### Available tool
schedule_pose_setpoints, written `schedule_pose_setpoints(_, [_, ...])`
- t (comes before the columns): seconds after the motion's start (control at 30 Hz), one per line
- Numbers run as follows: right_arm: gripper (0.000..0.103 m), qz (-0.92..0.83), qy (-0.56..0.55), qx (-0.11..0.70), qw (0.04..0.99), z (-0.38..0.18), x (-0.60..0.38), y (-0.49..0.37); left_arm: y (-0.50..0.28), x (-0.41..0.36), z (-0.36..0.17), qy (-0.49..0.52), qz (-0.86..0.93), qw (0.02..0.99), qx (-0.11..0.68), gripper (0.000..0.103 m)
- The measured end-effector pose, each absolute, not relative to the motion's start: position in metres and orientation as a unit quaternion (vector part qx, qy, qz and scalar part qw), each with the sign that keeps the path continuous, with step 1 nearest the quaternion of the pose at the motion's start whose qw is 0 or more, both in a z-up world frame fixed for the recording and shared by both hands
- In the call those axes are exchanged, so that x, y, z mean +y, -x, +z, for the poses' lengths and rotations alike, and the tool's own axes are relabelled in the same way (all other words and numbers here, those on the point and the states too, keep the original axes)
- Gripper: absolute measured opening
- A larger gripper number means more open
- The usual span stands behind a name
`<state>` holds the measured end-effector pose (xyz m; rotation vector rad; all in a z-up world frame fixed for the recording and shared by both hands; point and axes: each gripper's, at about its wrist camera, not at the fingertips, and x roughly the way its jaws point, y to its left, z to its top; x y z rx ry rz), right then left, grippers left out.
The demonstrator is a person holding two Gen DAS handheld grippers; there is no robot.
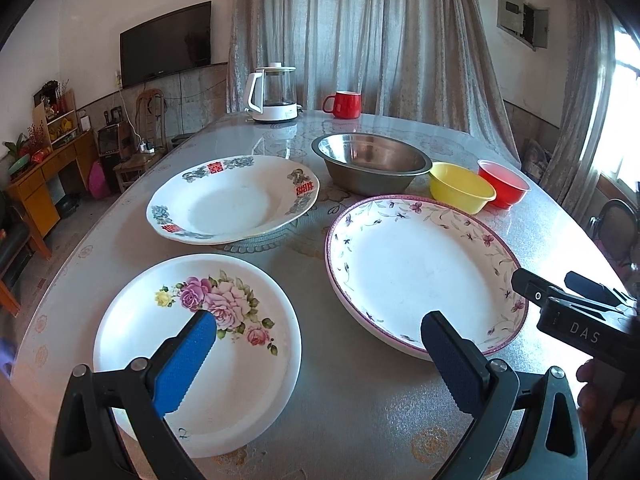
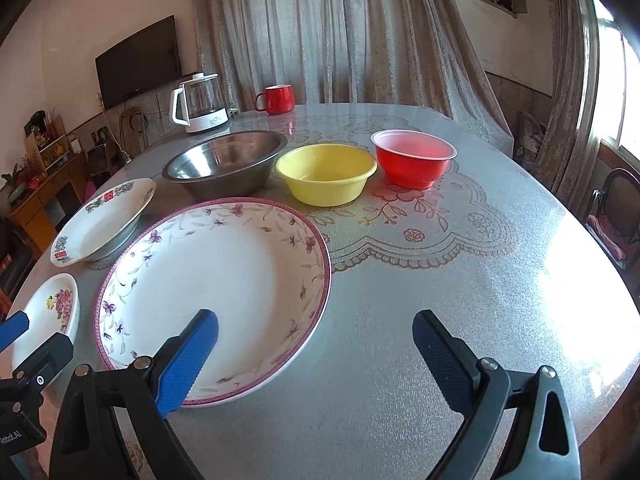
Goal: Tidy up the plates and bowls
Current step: 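Grasp the rim of the purple-floral plate with the right gripper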
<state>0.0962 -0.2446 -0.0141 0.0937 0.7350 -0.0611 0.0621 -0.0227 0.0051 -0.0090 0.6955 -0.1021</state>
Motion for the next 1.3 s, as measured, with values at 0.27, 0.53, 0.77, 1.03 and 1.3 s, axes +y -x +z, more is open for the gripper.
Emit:
schedule_pose_setpoints(0.27, [0.094,-0.011,-0.075,0.381,0.921,-0.019,-0.259,-0.114,-0.085,-0.02,0.016,0.03,-0.093,0.928,0.359,0.103])
schedule_pose_setpoints(0.53, [0.054,0.005,-0.122,0.419,0.9,-0.035,-0.273,-0.139,-0.125,-0.02,0.018,0.086,-0.179,0.895,0.399,0.103])
schedule_pose_setpoints(0.77, [0.034,0.007,-0.111,0.425,0.898,-0.04,-0.27,-0.147,-0.163,-0.016,0.004,0.116,-0.153,0.87,0.455,0.078])
schedule_pose_setpoints(1.03, [0.034,0.015,-0.103,0.424,0.9,-0.04,-0.273,-0.151,-0.186,-0.023,-0.017,0.101,-0.159,0.844,0.502,0.036])
schedule_pose_setpoints(1.3, [0.034,0.028,-0.088,0.421,0.902,-0.04,-0.271,-0.153,-0.194,-0.031,-0.023,0.049,-0.149,0.847,0.508,0.023])
